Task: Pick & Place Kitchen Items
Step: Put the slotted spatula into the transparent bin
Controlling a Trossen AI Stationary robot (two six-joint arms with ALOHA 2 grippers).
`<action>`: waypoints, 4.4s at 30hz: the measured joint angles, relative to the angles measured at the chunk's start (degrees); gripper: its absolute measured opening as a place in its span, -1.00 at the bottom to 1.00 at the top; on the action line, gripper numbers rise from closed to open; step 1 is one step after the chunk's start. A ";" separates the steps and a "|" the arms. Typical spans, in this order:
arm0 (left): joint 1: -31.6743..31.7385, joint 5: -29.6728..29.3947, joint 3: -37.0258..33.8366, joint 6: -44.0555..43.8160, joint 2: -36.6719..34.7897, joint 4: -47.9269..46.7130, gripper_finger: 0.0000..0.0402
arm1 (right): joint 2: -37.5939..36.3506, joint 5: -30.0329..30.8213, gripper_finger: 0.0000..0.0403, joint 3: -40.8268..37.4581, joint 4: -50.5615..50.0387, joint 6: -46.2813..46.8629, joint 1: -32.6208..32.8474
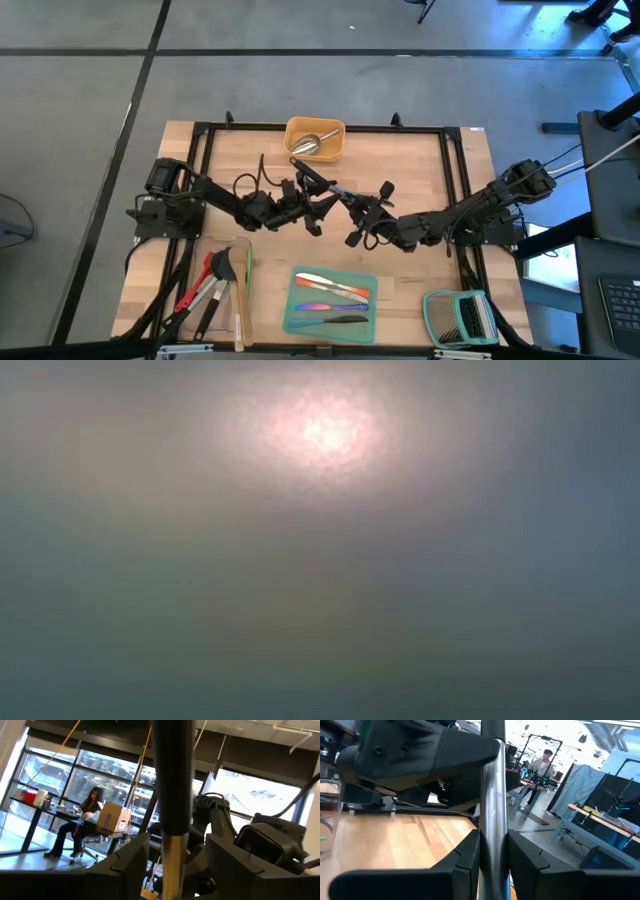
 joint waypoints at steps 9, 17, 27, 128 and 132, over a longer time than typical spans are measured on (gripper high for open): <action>2.24 1.89 0.02 -2.70 -0.02 -0.88 -0.58 | 0.00 0.29 -0.62 0.00 -0.15 -0.08 -0.02; 1.87 6.36 -0.14 -0.56 -0.43 -6.16 -0.76 | 0.00 -3.89 -0.34 0.01 -1.55 0.36 0.45; 1.19 18.01 -0.24 5.77 -7.49 -23.58 -0.76 | -1.33 -5.56 0.03 1.38 -2.35 2.84 5.33; -5.85 23.43 6.51 7.88 -29.50 -69.60 -0.14 | 7.56 -83.19 -0.71 19.49 -26.58 29.74 -9.36; -7.82 20.16 6.50 7.61 -32.66 -72.76 0.13 | 7.56 -80.00 -0.72 21.15 -30.28 27.47 -8.70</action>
